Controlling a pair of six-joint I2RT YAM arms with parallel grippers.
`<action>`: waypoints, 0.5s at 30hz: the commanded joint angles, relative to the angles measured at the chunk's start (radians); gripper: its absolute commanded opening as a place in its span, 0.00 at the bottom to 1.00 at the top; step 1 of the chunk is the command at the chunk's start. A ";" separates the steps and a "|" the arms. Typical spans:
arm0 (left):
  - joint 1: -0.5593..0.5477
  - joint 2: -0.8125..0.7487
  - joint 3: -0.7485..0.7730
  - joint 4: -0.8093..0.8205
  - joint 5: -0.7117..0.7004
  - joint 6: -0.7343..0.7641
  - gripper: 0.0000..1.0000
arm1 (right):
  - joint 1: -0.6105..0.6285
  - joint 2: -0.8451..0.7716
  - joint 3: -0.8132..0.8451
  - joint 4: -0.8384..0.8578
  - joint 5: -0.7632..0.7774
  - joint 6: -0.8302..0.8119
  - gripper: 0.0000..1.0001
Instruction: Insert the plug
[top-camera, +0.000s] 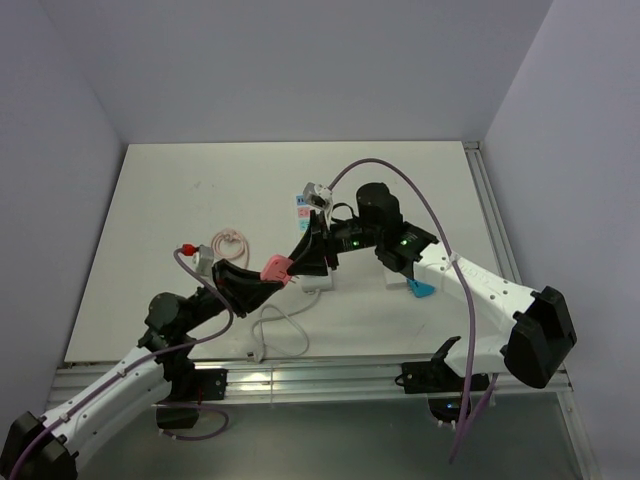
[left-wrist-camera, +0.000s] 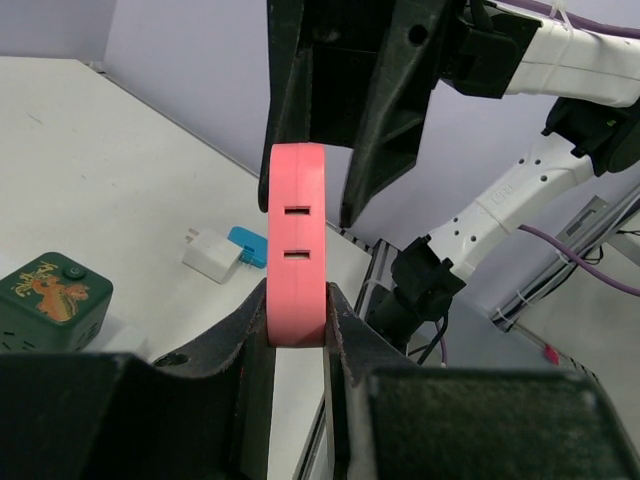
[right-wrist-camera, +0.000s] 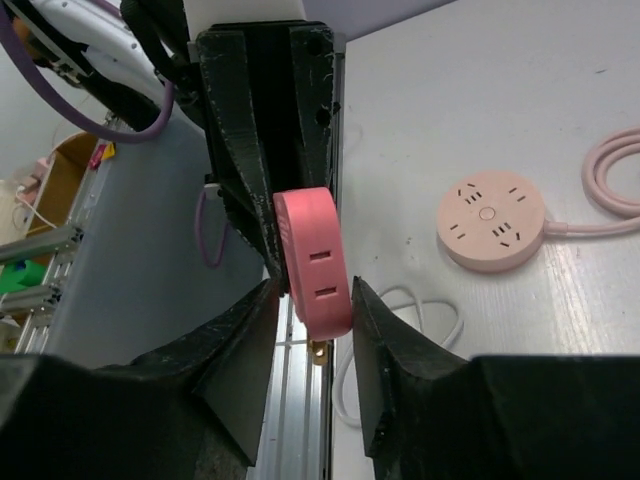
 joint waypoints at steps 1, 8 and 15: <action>0.004 0.018 0.040 0.084 0.027 -0.005 0.00 | 0.009 0.005 -0.001 0.071 -0.062 0.002 0.42; 0.004 0.049 0.042 0.099 0.018 -0.012 0.00 | 0.027 0.026 0.015 0.025 -0.065 -0.029 0.15; 0.004 0.037 0.053 0.010 -0.031 -0.005 0.11 | 0.027 0.006 0.006 -0.024 0.002 -0.061 0.00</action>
